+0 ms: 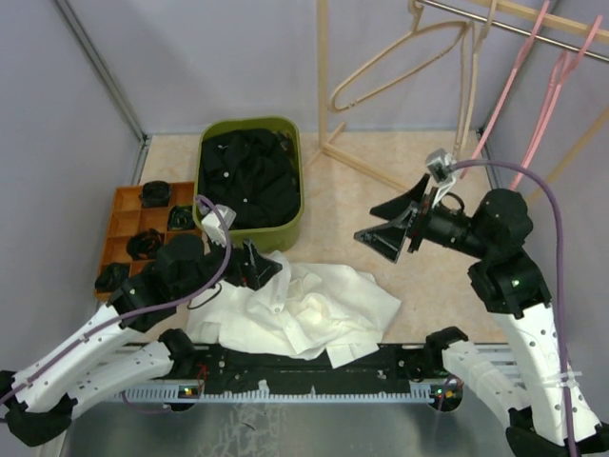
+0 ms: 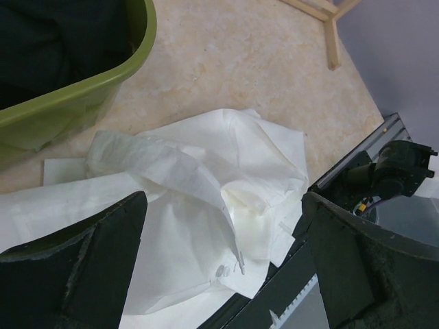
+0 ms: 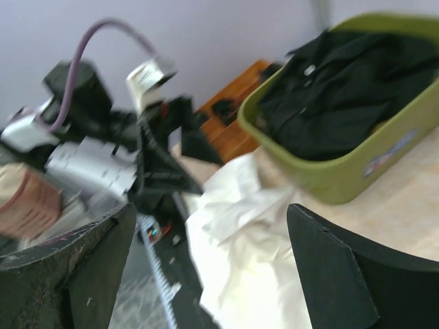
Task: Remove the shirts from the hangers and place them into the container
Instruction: Place the hanger at the clothesline, then pick up the shirt from the center of the board.
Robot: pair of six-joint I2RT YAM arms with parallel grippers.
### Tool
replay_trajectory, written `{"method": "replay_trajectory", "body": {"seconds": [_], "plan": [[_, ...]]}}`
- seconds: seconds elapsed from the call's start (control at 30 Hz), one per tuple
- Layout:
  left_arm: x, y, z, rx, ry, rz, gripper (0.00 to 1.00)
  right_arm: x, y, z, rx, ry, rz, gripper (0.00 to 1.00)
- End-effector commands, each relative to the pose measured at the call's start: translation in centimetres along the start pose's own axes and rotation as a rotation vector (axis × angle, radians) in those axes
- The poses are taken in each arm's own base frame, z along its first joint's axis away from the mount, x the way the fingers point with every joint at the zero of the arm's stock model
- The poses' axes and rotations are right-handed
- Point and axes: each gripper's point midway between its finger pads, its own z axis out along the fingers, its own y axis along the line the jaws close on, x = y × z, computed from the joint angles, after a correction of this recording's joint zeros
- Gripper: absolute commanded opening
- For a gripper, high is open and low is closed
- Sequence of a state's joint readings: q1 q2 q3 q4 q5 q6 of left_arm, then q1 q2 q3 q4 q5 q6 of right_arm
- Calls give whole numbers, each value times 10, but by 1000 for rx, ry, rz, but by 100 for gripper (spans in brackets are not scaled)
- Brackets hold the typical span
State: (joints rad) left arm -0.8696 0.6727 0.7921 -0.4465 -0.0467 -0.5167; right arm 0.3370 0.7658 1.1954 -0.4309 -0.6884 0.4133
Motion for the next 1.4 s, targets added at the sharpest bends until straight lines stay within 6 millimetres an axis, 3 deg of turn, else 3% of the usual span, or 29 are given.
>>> {"method": "replay_trajectory", "body": {"seconds": [0.0,0.2,0.43,0.6,0.77,0.9,1.1,1.23,1.3,1.37], "plan": [[13,14,1,-67,67,30,99,55,28,-7,-256,161,55,89],[46,40,1,-223,210,-45,99,134,1,-12,-106,365,56,90],[98,54,16,-309,392,-82,99,206,-25,9,52,579,56,91],[120,57,39,-369,416,-65,99,228,-43,32,138,586,57,96],[160,65,60,-458,483,-27,99,242,-82,34,367,567,102,99],[199,67,73,-439,583,-16,99,269,-95,29,435,601,165,99],[266,48,90,-327,740,32,99,299,-120,14,606,611,256,99],[317,64,85,-406,913,137,98,304,-135,3,724,583,287,99],[332,74,80,-495,949,251,80,300,-140,-2,768,562,286,99],[338,86,72,-583,953,336,43,295,-146,-8,817,529,285,99]]}}
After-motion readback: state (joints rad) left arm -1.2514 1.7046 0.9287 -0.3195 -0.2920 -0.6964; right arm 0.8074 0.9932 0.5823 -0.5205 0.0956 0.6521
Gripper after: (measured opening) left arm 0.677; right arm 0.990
